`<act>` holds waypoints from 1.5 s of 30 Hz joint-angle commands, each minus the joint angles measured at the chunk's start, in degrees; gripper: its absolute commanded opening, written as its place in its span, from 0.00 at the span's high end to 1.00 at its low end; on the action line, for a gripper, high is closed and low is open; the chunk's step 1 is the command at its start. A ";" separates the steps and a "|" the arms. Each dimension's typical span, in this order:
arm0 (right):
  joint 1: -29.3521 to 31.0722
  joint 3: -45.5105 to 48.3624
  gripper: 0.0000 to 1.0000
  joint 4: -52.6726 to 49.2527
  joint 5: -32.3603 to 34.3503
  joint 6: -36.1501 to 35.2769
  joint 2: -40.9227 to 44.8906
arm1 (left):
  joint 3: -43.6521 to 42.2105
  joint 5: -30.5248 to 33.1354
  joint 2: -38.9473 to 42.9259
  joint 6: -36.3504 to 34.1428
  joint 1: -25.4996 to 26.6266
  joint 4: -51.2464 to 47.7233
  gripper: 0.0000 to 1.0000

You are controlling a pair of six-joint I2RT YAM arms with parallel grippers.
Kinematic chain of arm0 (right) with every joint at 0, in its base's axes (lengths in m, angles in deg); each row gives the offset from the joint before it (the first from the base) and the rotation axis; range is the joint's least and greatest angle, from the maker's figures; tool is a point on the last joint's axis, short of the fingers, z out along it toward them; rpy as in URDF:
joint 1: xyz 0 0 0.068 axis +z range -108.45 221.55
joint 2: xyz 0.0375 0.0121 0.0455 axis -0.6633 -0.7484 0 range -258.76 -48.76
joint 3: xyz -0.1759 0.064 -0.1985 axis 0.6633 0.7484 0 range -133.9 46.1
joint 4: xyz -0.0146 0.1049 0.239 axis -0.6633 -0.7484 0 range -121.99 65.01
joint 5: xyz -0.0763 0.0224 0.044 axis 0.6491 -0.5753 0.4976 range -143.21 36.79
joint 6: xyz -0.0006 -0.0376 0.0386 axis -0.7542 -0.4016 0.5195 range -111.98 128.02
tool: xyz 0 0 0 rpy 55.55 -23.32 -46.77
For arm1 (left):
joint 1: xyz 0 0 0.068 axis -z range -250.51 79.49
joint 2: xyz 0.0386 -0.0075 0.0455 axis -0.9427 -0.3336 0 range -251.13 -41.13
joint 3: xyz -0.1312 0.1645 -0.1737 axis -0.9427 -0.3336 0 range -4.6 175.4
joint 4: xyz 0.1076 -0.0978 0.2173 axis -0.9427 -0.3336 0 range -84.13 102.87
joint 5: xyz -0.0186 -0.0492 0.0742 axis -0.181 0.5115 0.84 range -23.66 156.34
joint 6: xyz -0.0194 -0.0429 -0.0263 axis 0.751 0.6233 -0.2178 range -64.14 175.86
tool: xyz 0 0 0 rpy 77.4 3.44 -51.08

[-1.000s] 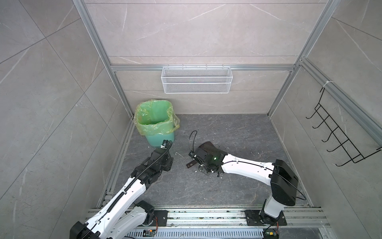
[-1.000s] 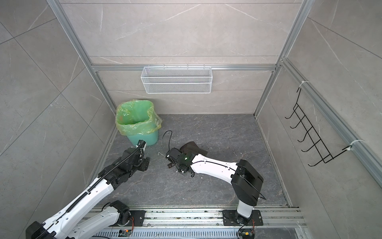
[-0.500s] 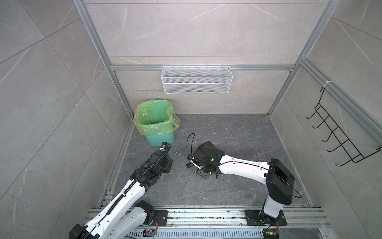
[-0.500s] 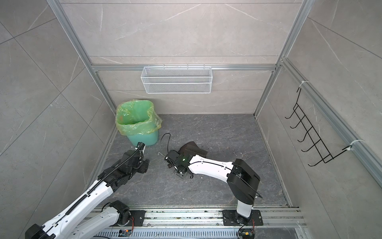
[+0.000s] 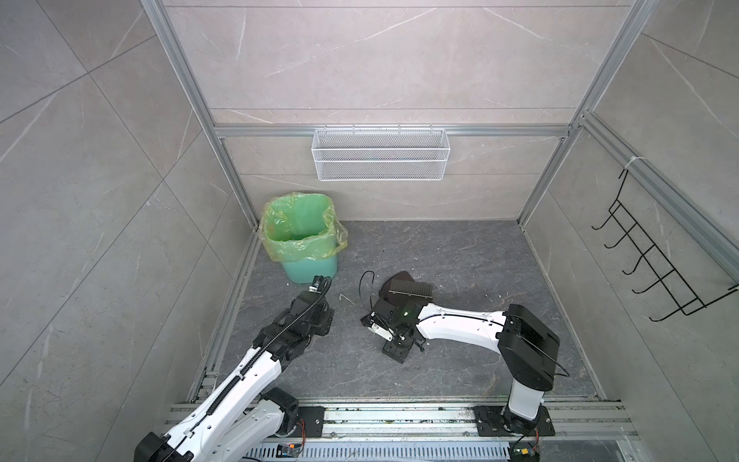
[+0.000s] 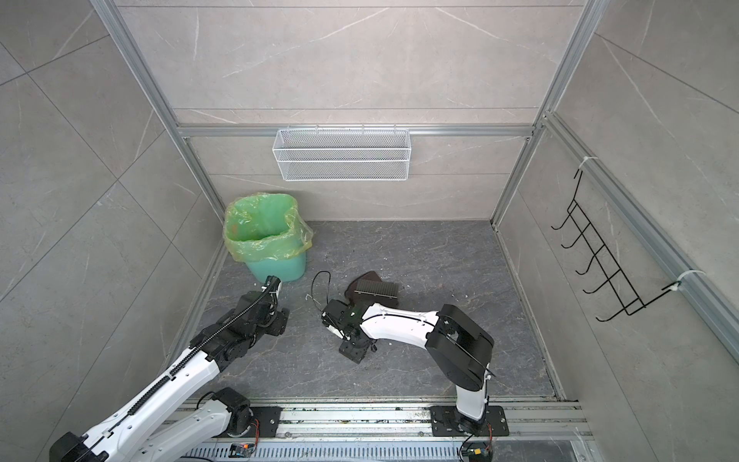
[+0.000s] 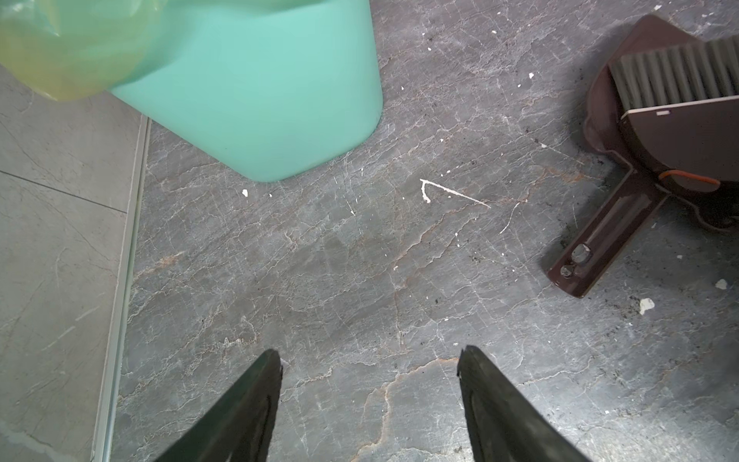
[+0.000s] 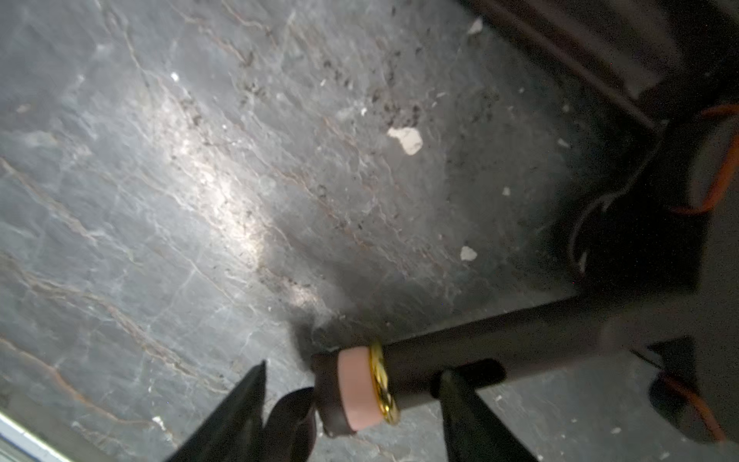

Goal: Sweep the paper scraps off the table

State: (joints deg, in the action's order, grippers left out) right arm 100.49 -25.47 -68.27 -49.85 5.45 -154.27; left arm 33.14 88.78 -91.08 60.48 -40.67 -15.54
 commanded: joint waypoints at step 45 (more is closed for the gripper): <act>-39.78 24.85 0.01 41.25 21.84 5.96 35.18 | -13.87 1.76 -16.39 -4.21 -23.87 49.74 0.21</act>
State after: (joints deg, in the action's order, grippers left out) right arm 63.83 -4.82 -38.70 -34.97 8.69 -119.74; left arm 20.18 90.37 -104.68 55.72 -63.27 21.95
